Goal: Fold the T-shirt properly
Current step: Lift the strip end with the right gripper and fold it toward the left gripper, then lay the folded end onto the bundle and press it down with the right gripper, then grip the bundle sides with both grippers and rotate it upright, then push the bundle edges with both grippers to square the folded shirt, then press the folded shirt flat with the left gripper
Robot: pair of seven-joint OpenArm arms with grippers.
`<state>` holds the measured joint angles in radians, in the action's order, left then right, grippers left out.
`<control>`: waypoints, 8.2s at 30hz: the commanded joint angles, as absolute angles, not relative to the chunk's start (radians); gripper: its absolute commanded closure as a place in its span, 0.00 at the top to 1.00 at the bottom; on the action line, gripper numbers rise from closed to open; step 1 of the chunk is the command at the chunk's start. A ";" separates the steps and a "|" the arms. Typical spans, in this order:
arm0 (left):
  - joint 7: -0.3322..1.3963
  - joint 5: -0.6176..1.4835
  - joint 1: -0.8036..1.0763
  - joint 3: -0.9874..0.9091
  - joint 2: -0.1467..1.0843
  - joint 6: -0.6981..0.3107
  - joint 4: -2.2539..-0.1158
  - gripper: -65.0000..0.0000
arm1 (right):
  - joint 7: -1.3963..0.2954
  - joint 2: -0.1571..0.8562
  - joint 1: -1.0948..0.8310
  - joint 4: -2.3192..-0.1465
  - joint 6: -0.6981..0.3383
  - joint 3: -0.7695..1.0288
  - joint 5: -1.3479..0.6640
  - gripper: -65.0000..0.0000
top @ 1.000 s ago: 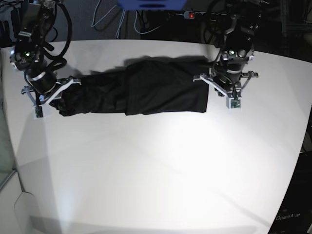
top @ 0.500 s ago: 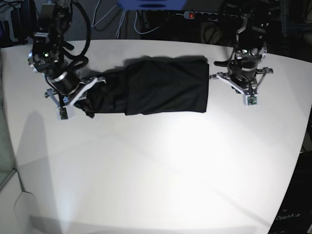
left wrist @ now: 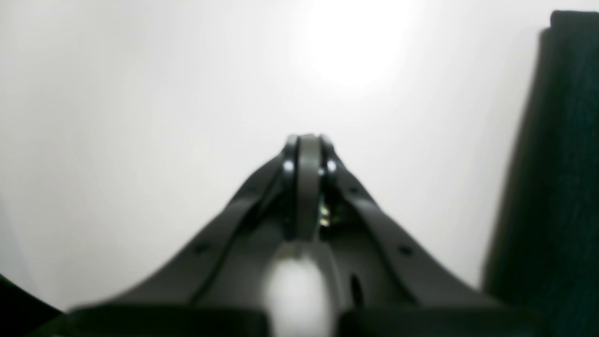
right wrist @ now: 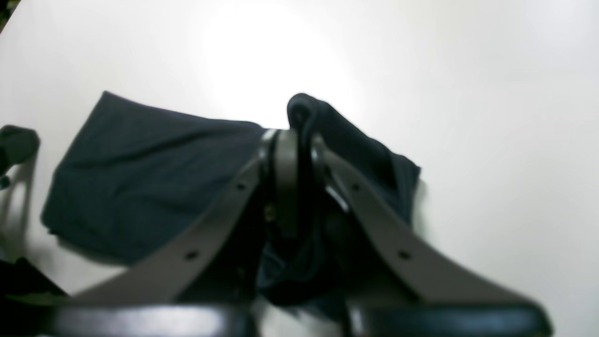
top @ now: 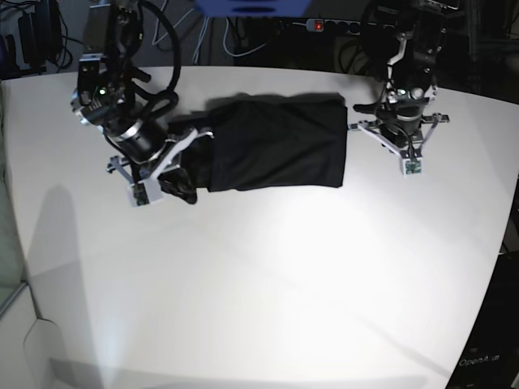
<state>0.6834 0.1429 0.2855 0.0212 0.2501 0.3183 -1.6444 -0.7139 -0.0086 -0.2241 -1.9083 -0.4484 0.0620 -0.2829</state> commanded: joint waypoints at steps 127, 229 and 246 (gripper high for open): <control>0.704 -0.039 0.452 0.045 0.248 -0.119 -1.824 0.00 | -0.575 0.262 0.039 -1.636 -0.447 -0.283 -0.298 0.07; 0.995 0.033 0.059 0.025 0.027 -0.125 -1.926 0.00 | -0.361 0.274 -0.351 -1.750 -0.450 -0.097 -0.298 0.07; 0.866 -0.019 -0.016 0.094 -0.044 -0.117 -1.685 0.00 | -0.357 0.272 -0.383 -1.748 -0.450 -0.097 -0.298 0.07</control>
<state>0.8867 -0.0219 0.0017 0.0929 -0.0387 -0.1165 -1.6680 -0.3771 0.2680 -0.3832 -1.7302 -0.4477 -0.1028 -0.2878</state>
